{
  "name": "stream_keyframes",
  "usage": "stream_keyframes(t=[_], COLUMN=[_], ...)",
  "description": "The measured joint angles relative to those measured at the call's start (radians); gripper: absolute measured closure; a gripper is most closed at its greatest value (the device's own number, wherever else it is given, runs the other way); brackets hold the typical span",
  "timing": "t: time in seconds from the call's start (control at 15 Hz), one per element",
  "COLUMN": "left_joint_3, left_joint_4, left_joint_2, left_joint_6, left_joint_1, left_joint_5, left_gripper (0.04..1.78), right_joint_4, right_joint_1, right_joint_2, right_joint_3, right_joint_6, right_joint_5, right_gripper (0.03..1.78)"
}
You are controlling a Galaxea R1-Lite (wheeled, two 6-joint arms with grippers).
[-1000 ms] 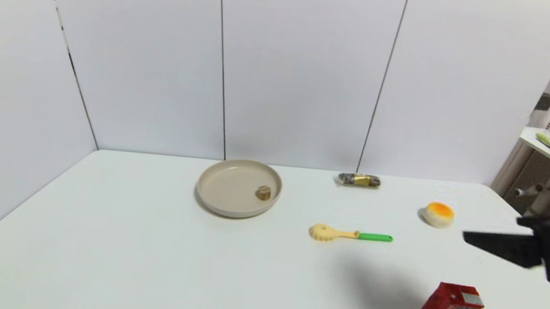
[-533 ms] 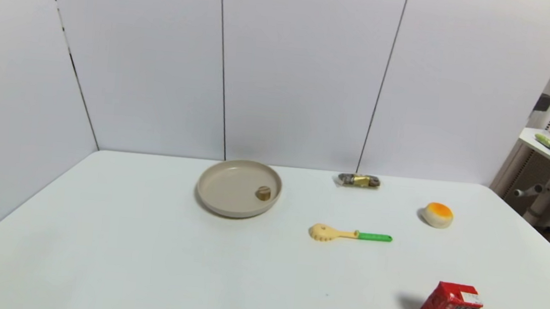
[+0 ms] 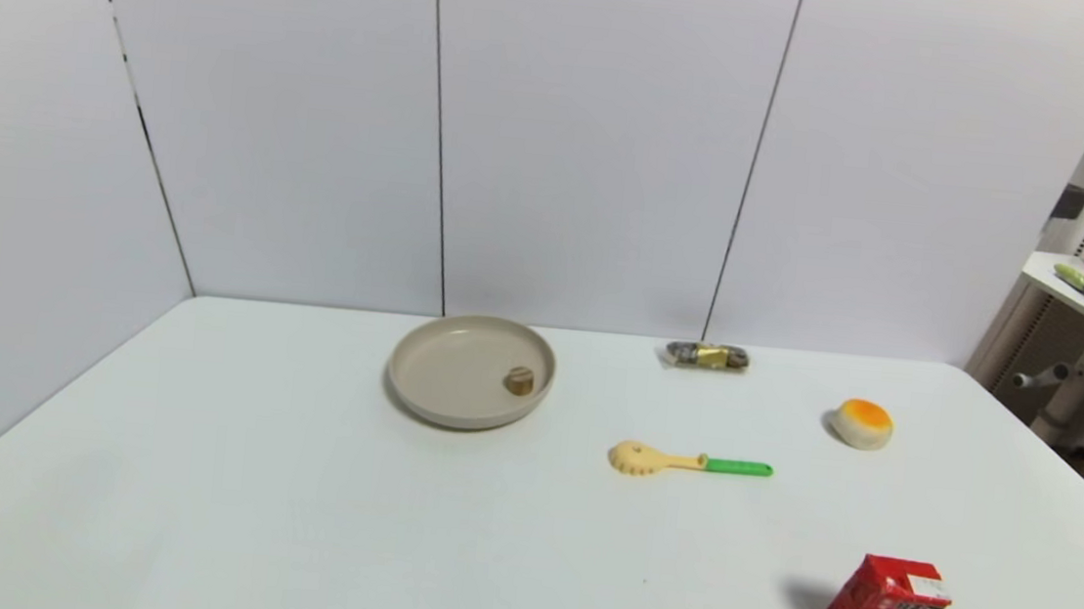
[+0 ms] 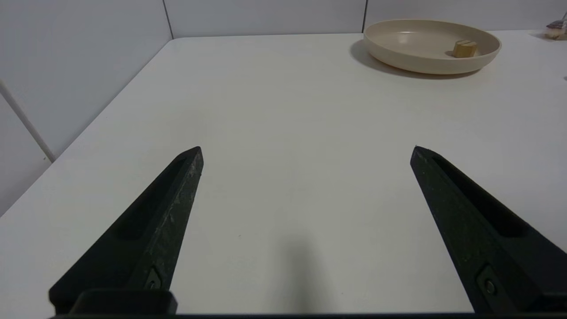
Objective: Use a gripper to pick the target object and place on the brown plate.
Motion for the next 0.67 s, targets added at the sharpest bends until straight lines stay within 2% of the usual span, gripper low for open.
stream_keyframes(t=[0.67], left_joint_3=[0.0], left_joint_4=[0.0], left_joint_2=[0.0], left_joint_6=[0.0], left_joint_1=[0.0], left_joint_5=[0.0], left_gripper=[0.13], right_joint_4=[-0.001], right_joint_1=[0.0], right_joint_2=[-0.022], right_joint_3=[0.001], right_joint_6=[-0.002], right_joint_5=[0.001], right_gripper=[0.12])
